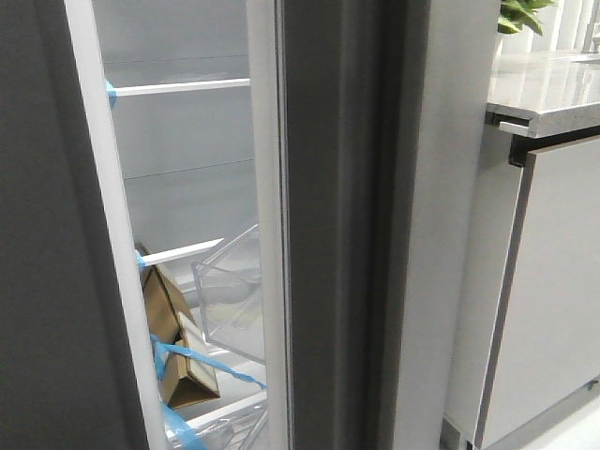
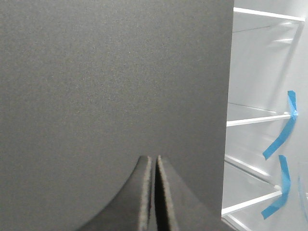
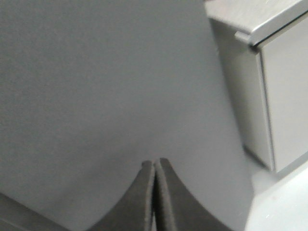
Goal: Close fridge door
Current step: 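Keep pushing the door with both grippers until it shuts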
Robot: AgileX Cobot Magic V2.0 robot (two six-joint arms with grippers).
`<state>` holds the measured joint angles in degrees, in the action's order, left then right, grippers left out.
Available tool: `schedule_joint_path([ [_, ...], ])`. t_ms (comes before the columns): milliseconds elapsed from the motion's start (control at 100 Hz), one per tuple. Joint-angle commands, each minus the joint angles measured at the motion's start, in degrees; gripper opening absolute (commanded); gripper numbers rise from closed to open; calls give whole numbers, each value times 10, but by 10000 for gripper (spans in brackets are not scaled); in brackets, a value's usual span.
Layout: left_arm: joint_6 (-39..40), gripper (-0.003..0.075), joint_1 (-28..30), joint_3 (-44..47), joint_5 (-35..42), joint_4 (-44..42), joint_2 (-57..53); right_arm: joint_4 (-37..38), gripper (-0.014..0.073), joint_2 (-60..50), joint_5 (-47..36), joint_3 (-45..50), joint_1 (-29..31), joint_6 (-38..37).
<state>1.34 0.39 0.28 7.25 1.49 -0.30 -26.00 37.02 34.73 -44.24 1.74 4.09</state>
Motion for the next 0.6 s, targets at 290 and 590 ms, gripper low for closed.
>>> schedule_joint_path([
  [290, 1, -20, 0, 20, 42, 2, -6, -357, -46, 154, -12, -76, 2, 299],
  [590, 1, -20, 0, 20, 42, 2, -6, -580, -46, 249, 73, -128, 2, 498],
])
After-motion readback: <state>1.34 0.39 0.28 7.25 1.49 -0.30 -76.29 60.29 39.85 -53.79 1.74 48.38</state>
